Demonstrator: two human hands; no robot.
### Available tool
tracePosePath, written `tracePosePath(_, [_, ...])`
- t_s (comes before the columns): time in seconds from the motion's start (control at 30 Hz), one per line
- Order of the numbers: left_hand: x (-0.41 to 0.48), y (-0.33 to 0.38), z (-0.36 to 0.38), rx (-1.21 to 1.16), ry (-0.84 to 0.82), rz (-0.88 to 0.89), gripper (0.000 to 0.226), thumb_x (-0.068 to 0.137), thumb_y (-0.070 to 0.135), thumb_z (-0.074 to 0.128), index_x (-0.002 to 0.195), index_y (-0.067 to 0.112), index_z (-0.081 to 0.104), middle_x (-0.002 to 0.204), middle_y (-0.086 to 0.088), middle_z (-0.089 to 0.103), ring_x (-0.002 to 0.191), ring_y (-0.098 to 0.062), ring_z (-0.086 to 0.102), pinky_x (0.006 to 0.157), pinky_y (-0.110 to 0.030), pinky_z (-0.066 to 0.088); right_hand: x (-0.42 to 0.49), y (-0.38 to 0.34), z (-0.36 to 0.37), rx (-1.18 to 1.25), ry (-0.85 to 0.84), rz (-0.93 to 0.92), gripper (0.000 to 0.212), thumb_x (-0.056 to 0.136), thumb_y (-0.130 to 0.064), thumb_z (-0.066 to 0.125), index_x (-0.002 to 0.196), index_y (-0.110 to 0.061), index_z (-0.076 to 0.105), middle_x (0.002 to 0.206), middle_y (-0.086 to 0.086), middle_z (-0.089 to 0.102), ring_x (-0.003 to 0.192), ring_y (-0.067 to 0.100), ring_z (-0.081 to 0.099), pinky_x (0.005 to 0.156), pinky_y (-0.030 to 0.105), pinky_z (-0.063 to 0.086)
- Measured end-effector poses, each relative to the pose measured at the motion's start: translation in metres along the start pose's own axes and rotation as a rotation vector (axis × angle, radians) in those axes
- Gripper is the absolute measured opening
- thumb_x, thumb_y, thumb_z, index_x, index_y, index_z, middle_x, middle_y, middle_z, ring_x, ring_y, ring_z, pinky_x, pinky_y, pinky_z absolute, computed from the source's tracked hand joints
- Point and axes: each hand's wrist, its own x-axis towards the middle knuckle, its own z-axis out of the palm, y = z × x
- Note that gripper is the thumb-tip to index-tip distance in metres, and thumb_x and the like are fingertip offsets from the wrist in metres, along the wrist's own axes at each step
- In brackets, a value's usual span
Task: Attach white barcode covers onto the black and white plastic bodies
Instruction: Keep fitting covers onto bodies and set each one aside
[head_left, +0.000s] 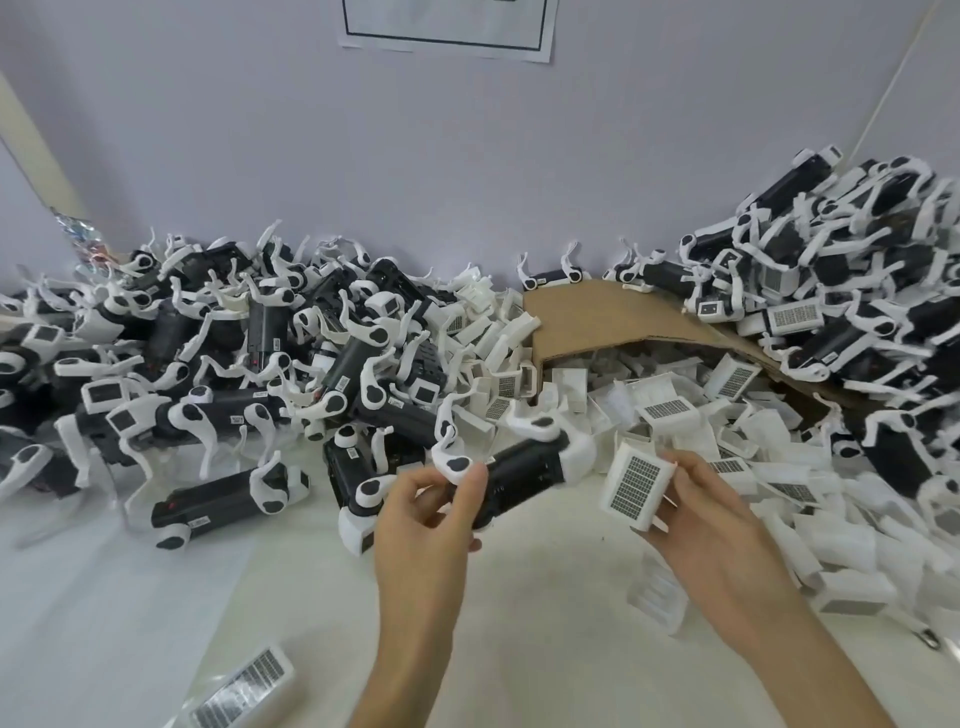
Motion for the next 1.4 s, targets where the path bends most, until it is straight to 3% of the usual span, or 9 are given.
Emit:
tracePosePath(0.23, [-0.004, 0.000, -0.004, -0.465, -0.311, -0.278, 0.053, 0.075, 0.029, 0.074, 0.117, -0.001, 0.063, 0.093, -0.012, 0.072, 0.062, -0.019, 0.064, 0.072, -0.032, 0.060, -0.011, -0.004, 0.011, 0.052, -0.062, 0.088, 0.023, 0.083, -0.017, 0.054, 0.103, -0.020, 0.066, 0.083, 0.001, 0.066, 0.068, 0.013, 0.060, 0.060, 0.026, 0.046])
tracePosePath(0.47, [-0.014, -0.002, 0.002, -0.458, -0.634, -0.310, 0.034, 0.087, 0.032, 0.069, 0.115, 0.013, 0.074, 0.100, -0.011, 0.071, 0.071, -0.020, 0.067, 0.079, -0.033, 0.059, -0.012, -0.009, 0.003, 0.426, -0.144, 0.229, 0.031, 0.093, -0.040, 0.061, 0.099, -0.010, 0.067, 0.072, 0.000, 0.044, 0.055, 0.011, 0.039, 0.046, 0.021, 0.040])
tracePosePath(0.57, [-0.019, -0.002, 0.007, -0.374, -0.733, -0.292, 0.050, 0.089, 0.031, 0.065, 0.136, 0.015, 0.060, 0.114, -0.014, 0.070, 0.084, -0.026, 0.070, 0.083, -0.035, 0.058, -0.012, -0.008, 0.003, 0.393, -0.164, 0.214, 0.045, 0.066, -0.012, 0.083, 0.101, -0.012, 0.054, 0.071, 0.000, 0.039, 0.057, 0.010, 0.032, 0.047, 0.020, 0.040])
tracePosePath(0.67, [-0.024, -0.004, 0.011, -0.370, -0.695, -0.333, 0.067, 0.083, 0.018, 0.070, 0.145, 0.022, 0.044, 0.121, -0.023, 0.069, 0.097, -0.040, 0.072, 0.080, -0.038, 0.059, -0.011, -0.002, 0.005, 0.227, -0.180, 0.154, 0.036, 0.064, -0.012, 0.071, 0.095, -0.014, 0.052, 0.070, 0.001, 0.043, 0.056, 0.011, 0.030, 0.052, 0.024, 0.036])
tracePosePath(0.77, [-0.028, -0.006, 0.014, -0.268, -0.605, -0.226, 0.061, 0.087, 0.004, 0.074, 0.141, 0.023, 0.052, 0.118, -0.027, 0.065, 0.096, -0.044, 0.072, 0.081, -0.041, 0.061, -0.012, 0.000, 0.006, 0.164, -0.255, 0.086, 0.038, 0.064, -0.021, 0.071, 0.095, -0.013, 0.052, 0.076, 0.006, 0.049, 0.058, 0.015, 0.036, 0.057, 0.028, 0.038])
tracePosePath(0.97, [-0.039, -0.005, 0.024, -0.097, -0.434, 0.025, 0.050, 0.088, 0.001, 0.073, 0.128, 0.029, 0.062, 0.118, -0.022, 0.065, 0.082, -0.028, 0.076, 0.074, -0.026, 0.060, -0.012, 0.011, 0.010, -0.108, -0.154, -0.017, 0.023, 0.073, -0.022, 0.075, 0.093, -0.017, 0.066, 0.084, 0.000, 0.057, 0.071, 0.013, 0.049, 0.070, 0.029, 0.043])
tracePosePath(1.07, [-0.043, -0.009, 0.028, -0.069, -0.412, 0.078, 0.046, 0.087, 0.004, 0.074, 0.119, 0.036, 0.063, 0.117, -0.023, 0.066, 0.080, -0.024, 0.077, 0.075, -0.026, 0.060, -0.012, 0.020, 0.016, -0.292, -0.124, -0.133, 0.039, 0.078, -0.027, 0.076, 0.113, -0.015, 0.065, 0.090, -0.009, 0.070, 0.077, 0.005, 0.062, 0.077, 0.030, 0.045])
tracePosePath(1.2, [-0.046, -0.015, 0.028, 0.044, -0.385, 0.188, 0.050, 0.086, 0.010, 0.078, 0.116, 0.047, 0.065, 0.117, 0.010, 0.073, 0.080, -0.010, 0.074, 0.081, -0.023, 0.058, -0.015, 0.029, 0.019, -0.374, -0.099, -0.153, 0.053, 0.079, -0.042, 0.070, 0.128, -0.022, 0.065, 0.121, 0.000, 0.072, 0.113, 0.018, 0.065, 0.091, 0.038, 0.047])
tracePosePath(1.4, [-0.051, -0.025, 0.031, 0.205, -0.420, 0.295, 0.060, 0.085, 0.013, 0.079, 0.131, 0.045, 0.058, 0.083, 0.023, 0.074, 0.070, 0.005, 0.067, 0.070, -0.007, 0.045, -0.017, 0.037, 0.026, -0.318, -0.035, -0.129, 0.052, 0.084, -0.054, 0.058, 0.119, -0.016, 0.069, 0.115, 0.005, 0.074, 0.109, 0.020, 0.069, 0.082, 0.024, 0.053])
